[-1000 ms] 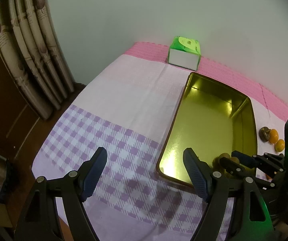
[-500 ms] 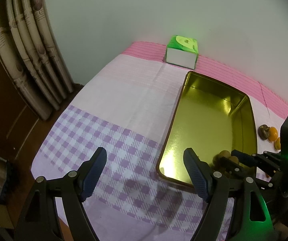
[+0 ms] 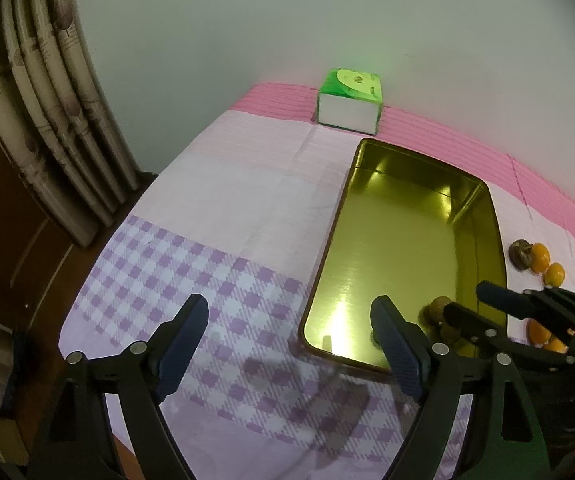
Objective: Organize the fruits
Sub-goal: 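Carry the two olive-green fruits into the tin tray and open the right gripper, then grasp a mandarin orange from the pile with the right gripper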
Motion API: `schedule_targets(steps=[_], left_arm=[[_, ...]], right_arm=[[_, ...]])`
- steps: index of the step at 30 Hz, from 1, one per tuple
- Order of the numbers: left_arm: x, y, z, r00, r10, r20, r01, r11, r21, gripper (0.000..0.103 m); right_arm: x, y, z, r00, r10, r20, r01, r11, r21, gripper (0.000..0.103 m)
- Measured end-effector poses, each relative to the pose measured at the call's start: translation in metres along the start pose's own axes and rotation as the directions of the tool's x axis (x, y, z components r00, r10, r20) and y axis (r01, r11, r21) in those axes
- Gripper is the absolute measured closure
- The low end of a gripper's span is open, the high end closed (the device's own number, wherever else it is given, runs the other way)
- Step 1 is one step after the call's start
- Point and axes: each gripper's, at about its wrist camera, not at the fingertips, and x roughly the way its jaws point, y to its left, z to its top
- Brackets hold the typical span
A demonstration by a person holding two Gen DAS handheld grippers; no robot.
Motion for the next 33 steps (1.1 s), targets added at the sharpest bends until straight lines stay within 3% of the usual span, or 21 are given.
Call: schedule_targets(steps=[7, 13, 23, 33], left_arm=[[-0.002, -0.004, -0.001, 1.000, -0.003, 0.004, 0.003, 1.000, 0.019, 0.019], [-0.003, -0.006, -0.002, 1.000, 0.002, 0.007, -0.002, 1.000, 0.026, 0.018], [-0.004, -0.015, -0.004, 1.000, 0.010, 0.016, -0.011, 0.998, 0.067, 0.016], [-0.005, -0.029, -0.009, 1.000, 0.007, 0.027, -0.010, 0.992, 0.124, 0.016]], right_arm=[[-0.037, -0.014, -0.009, 0.998, 0.005, 0.060, -0.007, 0.999, 0.038, 0.065], [-0.070, -0.050, -0.038, 0.995, -0.058, 0.080, 0.050, 0.994, 0.095, 0.065], [-0.106, -0.131, -0.108, 0.976, -0.216, 0.023, 0.205, 0.950, 0.236, 0.065], [-0.095, -0.162, -0.137, 0.977, -0.213, -0.020, 0.208, 0.925, 0.316, 0.065]])
